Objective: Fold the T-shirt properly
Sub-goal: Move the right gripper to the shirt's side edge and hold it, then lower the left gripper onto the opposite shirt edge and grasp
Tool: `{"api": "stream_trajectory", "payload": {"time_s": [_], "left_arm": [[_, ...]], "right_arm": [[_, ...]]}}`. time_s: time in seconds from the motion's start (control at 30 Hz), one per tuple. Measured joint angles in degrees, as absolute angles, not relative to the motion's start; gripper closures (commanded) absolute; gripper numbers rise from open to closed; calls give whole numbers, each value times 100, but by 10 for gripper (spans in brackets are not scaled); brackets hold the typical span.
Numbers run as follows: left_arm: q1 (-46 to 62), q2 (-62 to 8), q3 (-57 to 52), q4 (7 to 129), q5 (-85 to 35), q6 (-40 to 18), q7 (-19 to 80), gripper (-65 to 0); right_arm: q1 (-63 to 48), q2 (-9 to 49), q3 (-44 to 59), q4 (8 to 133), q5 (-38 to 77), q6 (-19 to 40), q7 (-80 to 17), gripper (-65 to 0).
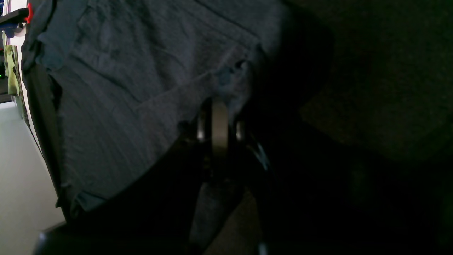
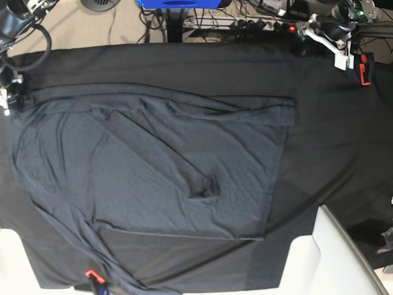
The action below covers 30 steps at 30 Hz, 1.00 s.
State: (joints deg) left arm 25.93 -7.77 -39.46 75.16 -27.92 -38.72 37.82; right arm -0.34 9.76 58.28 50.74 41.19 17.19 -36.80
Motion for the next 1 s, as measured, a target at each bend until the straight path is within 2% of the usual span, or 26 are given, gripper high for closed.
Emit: {"api": "stream_trajectory", "payload": {"time_s": [0.07, 0.17, 0.37, 0.47, 0.53, 0.6, 0.67, 0.83, 1.0], "left_arm": [[2392, -788, -3970, 7489, -2847, -3798, 4333, -599], [2202, -790, -4012, 7408, -2860, -3798, 4611, -594], [1953, -742, -4084, 7271, -2952, -3809, 4943, -492], [2032, -491, -4080, 8007, -2609, -3616, 5389, -444], [2082, -355, -4075, 8772, -2285, -3675, 6099, -434], [2112, -156, -4311, 9498, -3489, -3586, 5103, -434], [2032, -158, -4348, 9961, -3505, -3660, 5164, -434], [2805, -119, -4569, 9682, -2952, -3546, 5688, -434], [2093, -180, -4431, 9485, -3494, -3621, 5301, -441]], "right_arm": [[-34, 976, 5826, 5074, 4121, 1728, -3693, 0], [-34, 978, 5826, 5074, 4119, 1741, -3699, 0], [-38, 978, 5824, 5076, 4119, 1741, -3704, 0], [-45, 978, 5824, 5076, 4115, 1741, -3706, 0], [-69, 989, 5822, 5076, 4134, 1793, -3769, 0], [-51, 1037, 5806, 5061, 4110, 1778, -3782, 0], [-64, 1035, 5798, 5061, 4163, 1804, -3804, 0], [-36, 1039, 5802, 5059, 4099, 1741, -3765, 0], [-16, 1057, 5802, 5061, 4110, 1747, -3830, 0]]}}
